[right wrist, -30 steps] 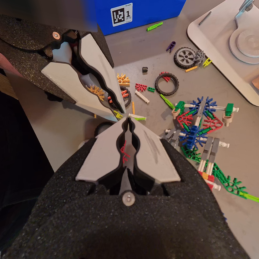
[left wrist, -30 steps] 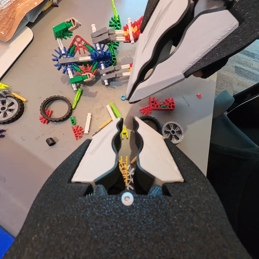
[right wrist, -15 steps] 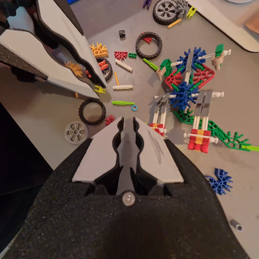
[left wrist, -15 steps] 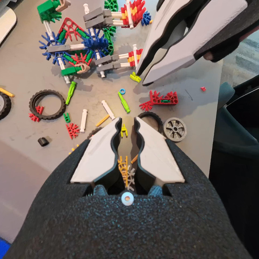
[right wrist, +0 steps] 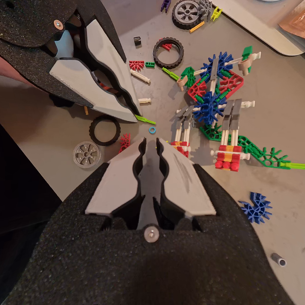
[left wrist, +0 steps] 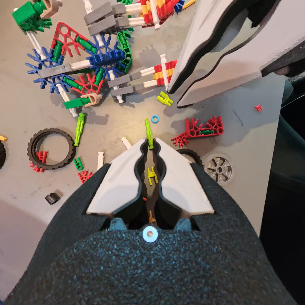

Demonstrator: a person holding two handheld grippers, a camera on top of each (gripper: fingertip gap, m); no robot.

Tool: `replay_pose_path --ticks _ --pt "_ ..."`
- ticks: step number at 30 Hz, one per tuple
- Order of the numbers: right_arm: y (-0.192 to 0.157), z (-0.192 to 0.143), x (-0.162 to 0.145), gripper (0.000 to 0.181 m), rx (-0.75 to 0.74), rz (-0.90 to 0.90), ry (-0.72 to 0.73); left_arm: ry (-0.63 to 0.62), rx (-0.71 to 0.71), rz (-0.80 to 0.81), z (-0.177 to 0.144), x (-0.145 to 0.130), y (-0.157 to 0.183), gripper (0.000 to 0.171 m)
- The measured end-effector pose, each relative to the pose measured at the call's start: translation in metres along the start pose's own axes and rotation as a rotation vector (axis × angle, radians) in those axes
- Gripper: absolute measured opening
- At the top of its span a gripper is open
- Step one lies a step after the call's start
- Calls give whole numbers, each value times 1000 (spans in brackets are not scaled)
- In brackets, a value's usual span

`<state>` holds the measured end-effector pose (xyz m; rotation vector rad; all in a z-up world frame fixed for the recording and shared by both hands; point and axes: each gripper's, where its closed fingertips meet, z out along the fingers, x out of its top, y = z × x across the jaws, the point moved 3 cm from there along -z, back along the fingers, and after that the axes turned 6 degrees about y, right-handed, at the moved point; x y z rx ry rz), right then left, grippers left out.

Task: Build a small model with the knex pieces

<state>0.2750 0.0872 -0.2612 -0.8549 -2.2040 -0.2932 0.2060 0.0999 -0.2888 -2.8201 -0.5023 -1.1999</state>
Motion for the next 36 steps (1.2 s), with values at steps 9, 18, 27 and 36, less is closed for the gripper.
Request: replay_pose_path --ticks 9,18,27,36 --pt "-15 3 20 13 11 -154 46 18 -43 81 -15 3 12 3" --pt "-48 14 23 15 28 -521 -35 -29 -87 186 -40 7 26 4" --pt "-60 13 31 5 79 -568 -7 -10 -124 160 -61 10 30 3" --pt "-56 9 52 5 109 -445 94 177 -63 57 -114 33 18 16"
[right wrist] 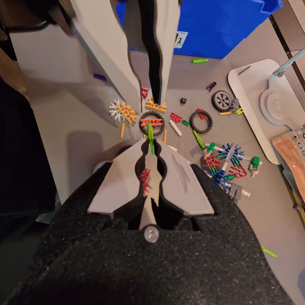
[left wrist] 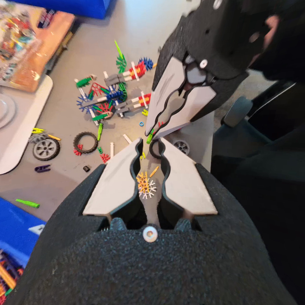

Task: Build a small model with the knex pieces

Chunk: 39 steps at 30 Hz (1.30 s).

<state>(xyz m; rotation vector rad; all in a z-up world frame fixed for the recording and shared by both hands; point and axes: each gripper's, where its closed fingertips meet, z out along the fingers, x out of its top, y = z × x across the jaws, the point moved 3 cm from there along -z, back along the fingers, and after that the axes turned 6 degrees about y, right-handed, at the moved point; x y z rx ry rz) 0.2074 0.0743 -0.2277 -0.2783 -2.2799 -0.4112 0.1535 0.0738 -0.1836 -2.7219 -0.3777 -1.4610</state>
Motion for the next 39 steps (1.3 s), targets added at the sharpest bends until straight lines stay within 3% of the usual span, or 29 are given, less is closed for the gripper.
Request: replay_pose_path --ticks 3,6,9,12,15,19,29,35,38,39 --pt "3 1 0 5 2 10 4 68 53 -39 -37 11 -13 16" --pt "5 4 -1 5 9 13 2 52 205 -86 -82 -2 -48 17" --pt "6 7 -1 5 20 18 5 -65 376 -159 -123 -44 -92 17" --pt "6 11 1 5 33 19 8 -264 449 -290 -146 -101 -116 21" --pt "6 16 2 5 48 16 6 -458 437 -401 -150 -151 -118 28" --pt "7 20 2 5 62 13 3 -613 417 -410 -140 -182 -113 30" --pt "11 24 2 6 73 19 8 -698 300 -330 -121 -176 -111 28" --pt "14 23 1 6 69 25 7 -652 319 -336 -121 -174 -122 25" --pt "16 23 1 6 68 27 7 -643 388 -319 -130 -171 -135 12" --pt "16 23 1 5 68 28 8 -653 390 -328 -133 -171 -138 16"
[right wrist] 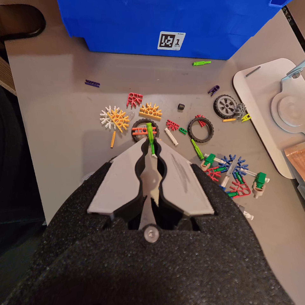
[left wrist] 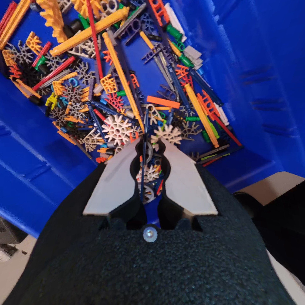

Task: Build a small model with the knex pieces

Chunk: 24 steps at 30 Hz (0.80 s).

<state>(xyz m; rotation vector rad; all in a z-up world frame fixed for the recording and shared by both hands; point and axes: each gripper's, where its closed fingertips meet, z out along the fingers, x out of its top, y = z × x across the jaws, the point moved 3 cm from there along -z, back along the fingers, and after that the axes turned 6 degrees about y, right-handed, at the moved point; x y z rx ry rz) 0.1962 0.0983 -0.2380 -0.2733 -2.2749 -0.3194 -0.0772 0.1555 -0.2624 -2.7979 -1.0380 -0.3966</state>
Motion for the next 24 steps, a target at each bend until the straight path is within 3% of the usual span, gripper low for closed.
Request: replay_pose_path --ticks 2,6,12,15,17,18,21,24 --pt "0 1 1 5 3 1 3 32 11 0 -3 10 -9 18" --pt "1 3 3 5 6 0 7 195 20 20 -6 60 -21 21" --pt "5 2 5 5 -4 2 17 228 19 69 25 110 -34 32" --pt "7 0 4 6 -13 11 20 184 70 67 41 115 -47 36" --pt "8 -1 2 6 -16 20 23 185 25 61 48 118 -44 34" --pt "8 -2 1 6 -15 25 25 191 9 50 50 119 -43 24" --pt "9 -1 -3 6 -16 31 21 168 20 53 49 114 -46 14" --pt "10 -2 -4 6 -13 33 25 110 -85 36 42 98 -33 8"
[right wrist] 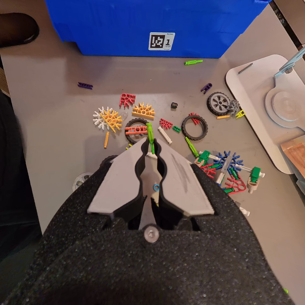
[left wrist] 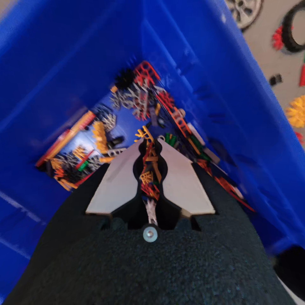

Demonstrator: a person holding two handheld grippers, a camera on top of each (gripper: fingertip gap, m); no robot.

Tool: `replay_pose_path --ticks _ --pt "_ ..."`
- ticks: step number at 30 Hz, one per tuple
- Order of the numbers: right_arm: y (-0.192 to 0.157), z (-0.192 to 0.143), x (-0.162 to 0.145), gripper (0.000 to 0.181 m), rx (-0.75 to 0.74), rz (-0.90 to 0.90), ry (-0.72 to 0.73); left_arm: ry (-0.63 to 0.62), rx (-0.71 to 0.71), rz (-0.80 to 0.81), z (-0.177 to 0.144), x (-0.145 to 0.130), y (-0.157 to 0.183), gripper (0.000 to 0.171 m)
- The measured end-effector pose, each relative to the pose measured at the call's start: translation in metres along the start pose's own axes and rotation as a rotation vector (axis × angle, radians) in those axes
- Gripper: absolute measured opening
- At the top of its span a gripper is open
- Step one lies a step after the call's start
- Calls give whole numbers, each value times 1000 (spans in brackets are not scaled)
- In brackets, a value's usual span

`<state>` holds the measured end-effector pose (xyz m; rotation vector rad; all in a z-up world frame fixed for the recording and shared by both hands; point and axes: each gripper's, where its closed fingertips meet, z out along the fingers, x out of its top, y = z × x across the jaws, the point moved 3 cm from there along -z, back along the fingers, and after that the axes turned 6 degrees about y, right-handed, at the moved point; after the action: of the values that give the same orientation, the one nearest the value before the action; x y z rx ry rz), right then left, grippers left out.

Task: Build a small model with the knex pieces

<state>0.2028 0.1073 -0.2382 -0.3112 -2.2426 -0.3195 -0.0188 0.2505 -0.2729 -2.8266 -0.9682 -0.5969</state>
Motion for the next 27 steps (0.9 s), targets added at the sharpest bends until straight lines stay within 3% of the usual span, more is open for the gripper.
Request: replay_pose_path --ticks 3,7,11,16,24,27 --pt "2 0 0 6 2 2 5 -5 -50 -31 -13 -9 6 11" --pt "3 2 3 6 11 -4 13 96 104 -109 -23 2 -28 22" --pt "5 3 6 6 15 -10 23 60 174 -123 -9 0 -46 26" --pt "7 1 6 6 10 -5 31 69 206 -90 -3 4 -48 4" --pt "11 -3 4 5 9 17 50 139 171 -113 -33 11 -38 4" --pt "13 -6 8 5 12 25 73 241 148 -111 -55 25 -26 4"
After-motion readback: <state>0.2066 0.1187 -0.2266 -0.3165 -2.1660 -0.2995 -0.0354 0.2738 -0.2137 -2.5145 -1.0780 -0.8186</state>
